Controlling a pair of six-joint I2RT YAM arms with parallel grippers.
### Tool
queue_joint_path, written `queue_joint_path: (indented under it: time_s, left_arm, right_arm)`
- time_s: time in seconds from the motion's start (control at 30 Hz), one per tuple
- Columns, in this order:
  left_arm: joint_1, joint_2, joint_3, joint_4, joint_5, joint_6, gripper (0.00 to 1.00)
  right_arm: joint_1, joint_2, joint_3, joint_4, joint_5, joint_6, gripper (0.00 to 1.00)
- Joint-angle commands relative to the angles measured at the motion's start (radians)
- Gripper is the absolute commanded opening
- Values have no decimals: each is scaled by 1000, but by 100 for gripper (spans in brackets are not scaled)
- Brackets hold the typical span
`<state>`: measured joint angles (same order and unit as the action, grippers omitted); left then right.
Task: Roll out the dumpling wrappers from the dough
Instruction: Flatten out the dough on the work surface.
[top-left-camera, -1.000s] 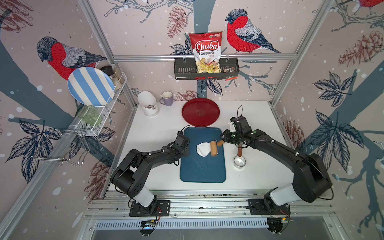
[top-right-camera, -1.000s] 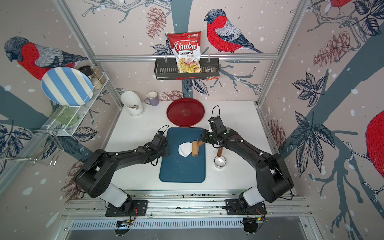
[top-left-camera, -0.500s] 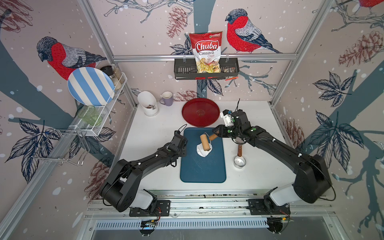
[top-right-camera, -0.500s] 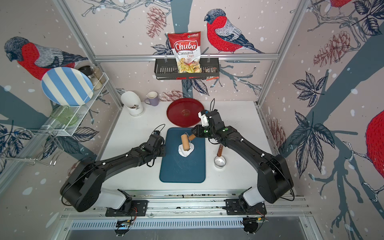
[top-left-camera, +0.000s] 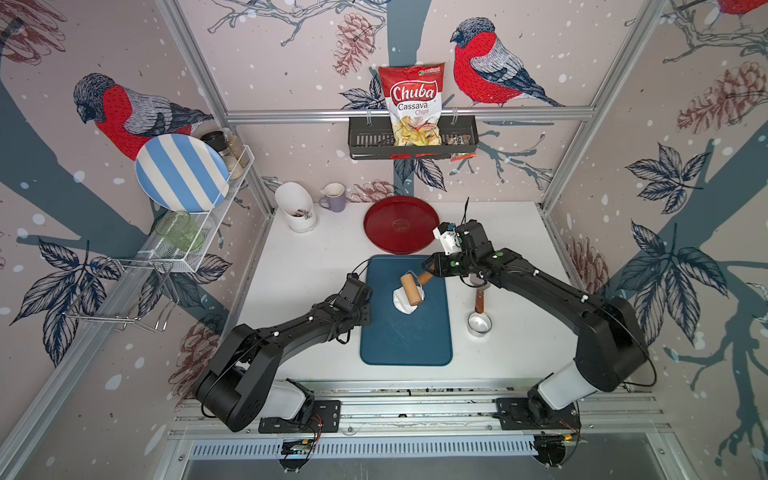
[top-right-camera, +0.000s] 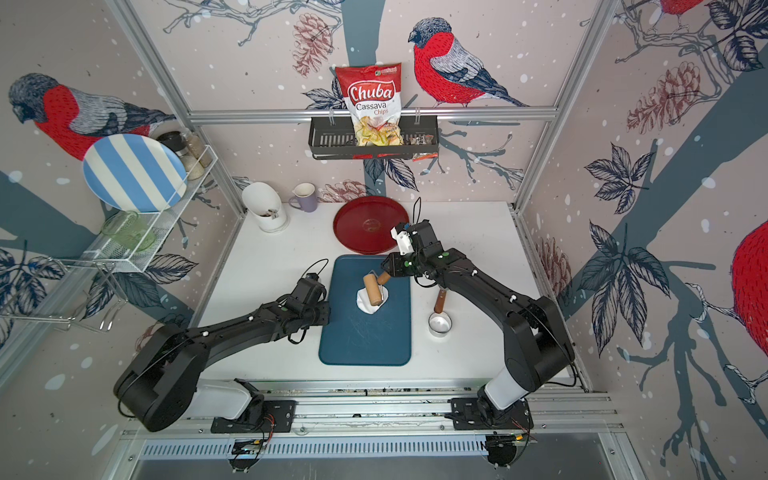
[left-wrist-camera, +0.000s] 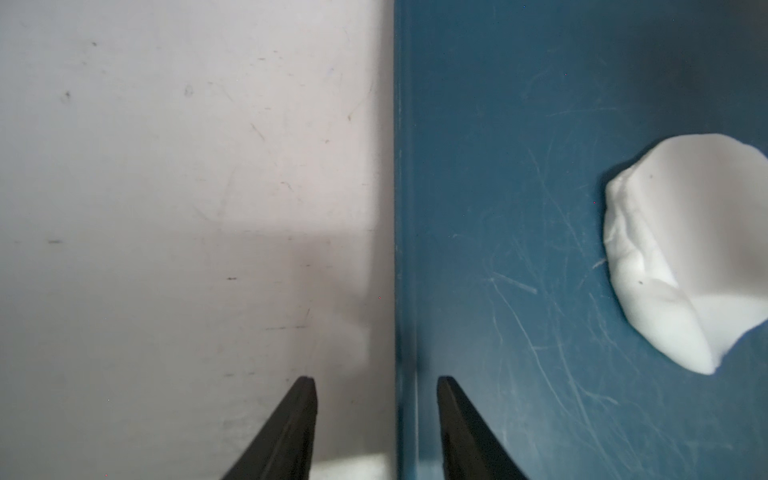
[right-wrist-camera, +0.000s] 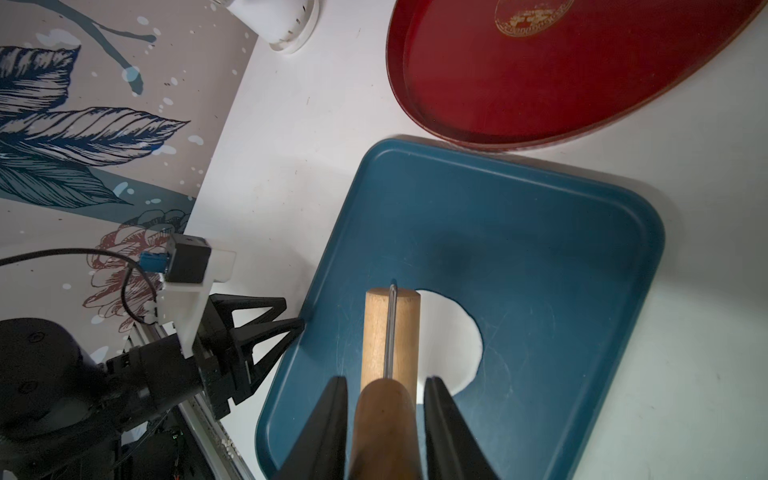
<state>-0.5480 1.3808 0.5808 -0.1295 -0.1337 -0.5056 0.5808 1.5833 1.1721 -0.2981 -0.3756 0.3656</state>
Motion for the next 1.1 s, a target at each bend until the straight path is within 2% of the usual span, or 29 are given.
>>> queue_joint_path:
  time_s: [0.0, 0.3, 0.63, 0.93, 1.07]
  left_arm:
    - [-2, -24, -9, 16, 0, -13, 49]
    - [-6, -40, -21, -7, -27, -17, 48]
    - [-18, -46, -13, -8, -32, 0, 47]
    - [-29, 32, 14, 12, -29, 13, 46]
    - [-29, 62, 36, 28, -30, 24, 38]
  right_arm:
    - [3, -1, 13, 2, 1, -16, 0]
    - [-9, 63, 88, -9, -66, -90, 0]
    - [-11, 69, 95, -41, -83, -65, 0]
    - [-12, 96, 87, -70, -88, -54, 0]
    - [-7, 102, 73, -66, -79, -44, 0]
